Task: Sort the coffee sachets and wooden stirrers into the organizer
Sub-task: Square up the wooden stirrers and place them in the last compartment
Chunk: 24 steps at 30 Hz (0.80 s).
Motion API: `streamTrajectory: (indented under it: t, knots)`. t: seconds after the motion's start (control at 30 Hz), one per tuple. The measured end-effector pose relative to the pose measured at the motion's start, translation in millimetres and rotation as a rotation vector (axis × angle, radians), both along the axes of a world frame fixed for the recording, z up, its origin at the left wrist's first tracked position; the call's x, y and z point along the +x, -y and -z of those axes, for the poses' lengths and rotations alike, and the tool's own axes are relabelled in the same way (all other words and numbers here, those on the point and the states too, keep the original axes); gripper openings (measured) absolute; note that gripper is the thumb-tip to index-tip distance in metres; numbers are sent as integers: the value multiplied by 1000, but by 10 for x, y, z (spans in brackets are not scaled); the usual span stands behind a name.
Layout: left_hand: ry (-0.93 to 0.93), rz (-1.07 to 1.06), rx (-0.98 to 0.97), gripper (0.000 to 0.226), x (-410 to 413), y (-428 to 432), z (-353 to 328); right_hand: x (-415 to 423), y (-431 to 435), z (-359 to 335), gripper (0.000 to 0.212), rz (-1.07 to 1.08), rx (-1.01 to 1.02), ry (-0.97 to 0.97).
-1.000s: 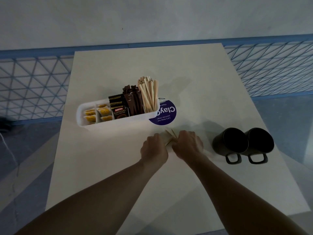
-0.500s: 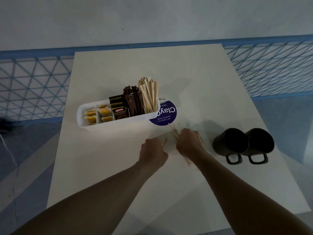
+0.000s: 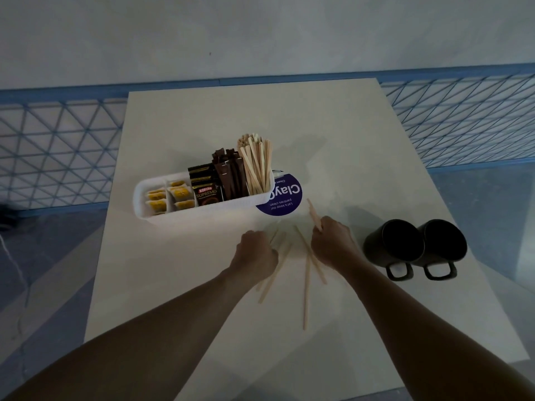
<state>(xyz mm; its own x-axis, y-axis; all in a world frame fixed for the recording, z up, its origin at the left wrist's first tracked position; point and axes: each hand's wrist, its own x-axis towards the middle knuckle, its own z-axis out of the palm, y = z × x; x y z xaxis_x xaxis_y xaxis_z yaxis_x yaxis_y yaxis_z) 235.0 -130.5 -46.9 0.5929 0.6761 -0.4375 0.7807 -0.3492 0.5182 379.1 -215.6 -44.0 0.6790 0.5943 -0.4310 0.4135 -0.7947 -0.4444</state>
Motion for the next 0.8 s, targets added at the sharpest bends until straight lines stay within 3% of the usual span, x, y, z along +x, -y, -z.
streamTrajectory:
  t: [0.33,0.4,0.53,0.7,0.8]
  knots:
    - [-29,-42,-17,39,7,84,48,-14,111,21,9,-52,-109,65]
    - [-46,-41,42,44,-13,135,69,-18,156,16,18,-53,-141,58]
    - [-52,-47,143,28,12,196,56,-59,211,-20,40,-100,-243,49]
    - [-115,-48,122,25,38,180,33,-124,170,-22,9,-118,-239,122]
    - [-102,-43,106,27,1,187,40,-150,144,-12,3,-86,-204,128]
